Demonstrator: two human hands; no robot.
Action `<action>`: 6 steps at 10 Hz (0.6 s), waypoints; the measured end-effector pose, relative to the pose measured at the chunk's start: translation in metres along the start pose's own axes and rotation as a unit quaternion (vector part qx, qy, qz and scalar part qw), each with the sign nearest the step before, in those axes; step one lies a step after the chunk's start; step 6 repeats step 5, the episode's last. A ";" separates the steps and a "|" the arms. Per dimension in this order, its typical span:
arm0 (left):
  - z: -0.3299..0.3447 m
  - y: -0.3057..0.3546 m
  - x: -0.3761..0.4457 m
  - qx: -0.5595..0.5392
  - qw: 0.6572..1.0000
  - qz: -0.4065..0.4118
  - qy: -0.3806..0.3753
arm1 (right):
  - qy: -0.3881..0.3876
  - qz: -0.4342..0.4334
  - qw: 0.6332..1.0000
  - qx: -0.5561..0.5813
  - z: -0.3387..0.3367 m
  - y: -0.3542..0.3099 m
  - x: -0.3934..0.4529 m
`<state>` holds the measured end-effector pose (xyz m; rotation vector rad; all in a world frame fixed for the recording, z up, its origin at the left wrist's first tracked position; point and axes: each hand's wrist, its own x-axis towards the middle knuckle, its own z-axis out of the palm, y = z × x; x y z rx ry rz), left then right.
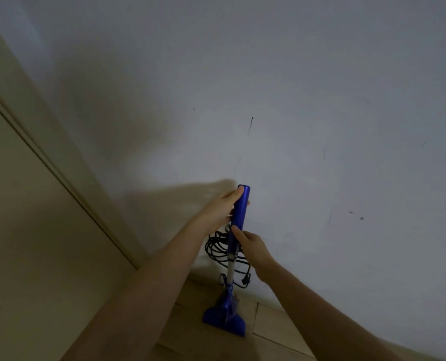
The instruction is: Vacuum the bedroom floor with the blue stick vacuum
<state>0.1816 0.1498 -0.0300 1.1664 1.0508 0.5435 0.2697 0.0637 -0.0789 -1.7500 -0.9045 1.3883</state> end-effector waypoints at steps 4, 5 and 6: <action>-0.012 0.010 -0.002 0.049 0.997 -0.061 0.025 | 0.016 0.016 0.999 0.030 -0.028 -0.013 -0.007; -0.020 0.012 -0.015 0.132 0.989 -0.041 0.058 | 0.040 0.006 0.997 0.060 -0.046 -0.020 -0.021; -0.020 0.012 -0.015 0.132 0.989 -0.041 0.058 | 0.040 0.006 0.997 0.060 -0.046 -0.020 -0.021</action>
